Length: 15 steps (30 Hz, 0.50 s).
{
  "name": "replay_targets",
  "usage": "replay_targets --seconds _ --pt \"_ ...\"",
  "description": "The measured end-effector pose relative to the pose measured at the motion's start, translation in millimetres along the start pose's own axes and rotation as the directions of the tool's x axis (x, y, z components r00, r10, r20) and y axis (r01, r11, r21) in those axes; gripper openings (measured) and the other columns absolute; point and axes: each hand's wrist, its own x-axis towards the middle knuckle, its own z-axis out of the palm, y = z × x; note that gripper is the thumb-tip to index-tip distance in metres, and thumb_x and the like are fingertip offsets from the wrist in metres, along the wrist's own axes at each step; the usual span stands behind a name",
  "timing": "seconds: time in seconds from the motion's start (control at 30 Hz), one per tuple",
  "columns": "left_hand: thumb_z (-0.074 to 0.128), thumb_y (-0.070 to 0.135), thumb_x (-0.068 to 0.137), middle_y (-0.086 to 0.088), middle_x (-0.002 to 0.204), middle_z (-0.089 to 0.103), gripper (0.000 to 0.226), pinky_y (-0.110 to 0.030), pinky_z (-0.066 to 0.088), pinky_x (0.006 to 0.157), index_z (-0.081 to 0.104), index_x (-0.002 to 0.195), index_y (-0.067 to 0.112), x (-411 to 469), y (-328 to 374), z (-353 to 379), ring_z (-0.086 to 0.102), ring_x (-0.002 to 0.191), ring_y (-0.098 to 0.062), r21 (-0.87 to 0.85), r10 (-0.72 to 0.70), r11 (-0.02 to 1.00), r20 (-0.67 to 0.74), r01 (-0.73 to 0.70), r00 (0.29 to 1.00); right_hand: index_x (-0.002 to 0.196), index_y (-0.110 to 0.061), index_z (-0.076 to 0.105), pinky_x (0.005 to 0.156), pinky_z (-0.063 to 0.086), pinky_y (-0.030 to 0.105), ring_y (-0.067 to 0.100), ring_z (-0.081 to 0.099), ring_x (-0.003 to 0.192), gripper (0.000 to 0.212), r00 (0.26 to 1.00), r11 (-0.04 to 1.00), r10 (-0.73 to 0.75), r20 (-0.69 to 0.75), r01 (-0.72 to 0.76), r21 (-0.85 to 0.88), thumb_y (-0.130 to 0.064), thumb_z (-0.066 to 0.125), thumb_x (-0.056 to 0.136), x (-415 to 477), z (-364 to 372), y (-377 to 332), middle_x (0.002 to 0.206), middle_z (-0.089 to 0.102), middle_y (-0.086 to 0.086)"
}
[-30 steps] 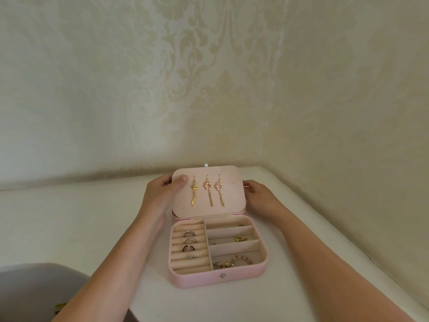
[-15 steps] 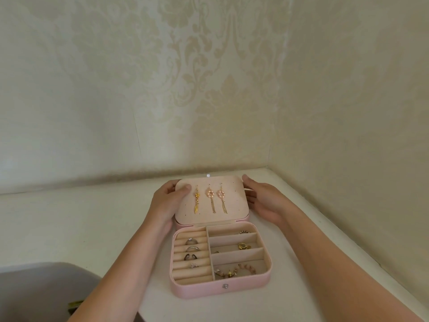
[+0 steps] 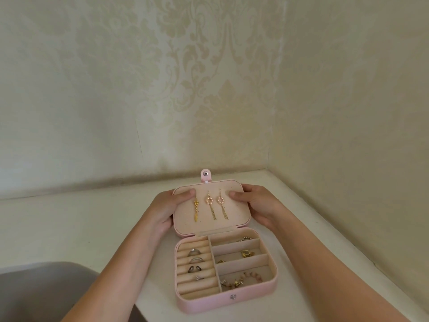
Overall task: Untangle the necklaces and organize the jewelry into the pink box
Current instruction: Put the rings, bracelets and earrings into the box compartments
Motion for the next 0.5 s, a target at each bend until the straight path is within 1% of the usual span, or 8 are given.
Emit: replay_targets --seconds 0.03,0.1,0.17,0.27,0.33,0.4,0.47,0.5 --pt "0.071 0.007 0.076 -0.015 0.086 0.072 0.017 -0.032 0.056 0.062 0.067 0.092 0.003 -1 4 -1 0.070 0.069 -0.024 0.016 0.023 1.000 0.028 -0.024 0.999 0.113 0.000 0.063 0.072 0.056 0.029 0.022 0.068 0.085 0.030 1.000 0.999 -0.031 -0.005 0.030 -0.017 0.000 0.066 0.083 -2 0 -1 0.105 0.070 0.015" --pt "0.076 0.009 0.068 -0.015 0.091 0.072 0.034 -0.029 0.056 0.062 0.067 0.100 0.002 -4 13 -4 0.070 0.073 -0.023 0.078 0.073 0.994 0.101 -0.081 0.992 0.113 -0.003 0.064 0.074 0.056 0.028 0.021 0.068 0.087 0.031 0.994 0.993 -0.113 0.003 0.113 -0.036 0.000 0.067 0.081 -6 0 -4 0.106 0.071 0.014" --pt "0.080 0.013 0.061 -0.014 0.097 0.072 0.047 -0.027 0.054 0.065 0.068 0.105 0.003 -7 25 -10 0.069 0.080 -0.022 0.223 0.108 0.964 0.182 -0.148 0.977 0.112 -0.007 0.064 0.076 0.055 0.026 0.020 0.068 0.089 0.032 0.984 0.982 -0.175 0.030 0.176 -0.066 -0.001 0.068 0.081 -10 0 -9 0.105 0.071 0.012" --pt "0.076 0.025 0.059 -0.009 0.096 0.073 0.046 -0.026 0.053 0.071 0.071 0.102 0.009 -13 41 -13 0.069 0.083 -0.019 0.420 0.149 0.875 0.241 -0.241 0.959 0.114 -0.014 0.061 0.080 0.054 0.025 0.018 0.068 0.094 0.037 0.982 0.968 -0.163 0.096 0.178 -0.178 -0.006 0.072 0.079 -16 -4 -17 0.107 0.071 0.008" --pt "0.077 0.026 0.057 -0.006 0.093 0.074 0.043 -0.026 0.053 0.073 0.072 0.098 0.013 -18 45 -13 0.069 0.081 -0.017 0.460 0.180 0.847 0.226 -0.268 0.957 0.120 -0.017 0.057 0.084 0.053 0.027 0.018 0.068 0.100 0.047 0.983 0.961 -0.077 0.165 0.117 -0.251 -0.009 0.074 0.078 -22 -9 -18 0.110 0.071 0.006" --pt "0.077 0.025 0.056 -0.004 0.091 0.074 0.042 -0.026 0.053 0.073 0.072 0.096 0.015 -24 46 -12 0.068 0.081 -0.017 0.456 0.201 0.844 0.220 -0.283 0.955 0.124 -0.018 0.054 0.088 0.054 0.033 0.019 0.067 0.103 0.059 0.982 0.941 -0.012 0.190 0.075 -0.330 -0.011 0.080 0.072 -26 -10 -15 0.112 0.070 0.006" --pt "0.078 0.025 0.056 0.001 0.089 0.074 0.042 -0.021 0.052 0.069 0.072 0.096 0.018 -29 46 -11 0.068 0.083 -0.016 0.442 0.230 0.843 0.220 -0.307 0.948 0.124 -0.021 0.054 0.091 0.053 0.037 0.019 0.066 0.103 0.069 0.988 0.903 -0.049 0.146 0.106 -0.416 -0.018 0.086 0.063 -29 -6 -9 0.114 0.068 0.005" --pt "0.080 0.023 0.055 0.004 0.088 0.074 0.042 -0.018 0.051 0.066 0.071 0.096 0.019 -31 45 -10 0.067 0.083 -0.015 0.446 0.251 0.834 0.215 -0.324 0.944 0.123 -0.023 0.054 0.091 0.053 0.036 0.017 0.065 0.103 0.071 0.989 0.887 -0.095 0.111 0.135 -0.442 -0.020 0.087 0.061 -31 -3 -8 0.114 0.067 0.004"
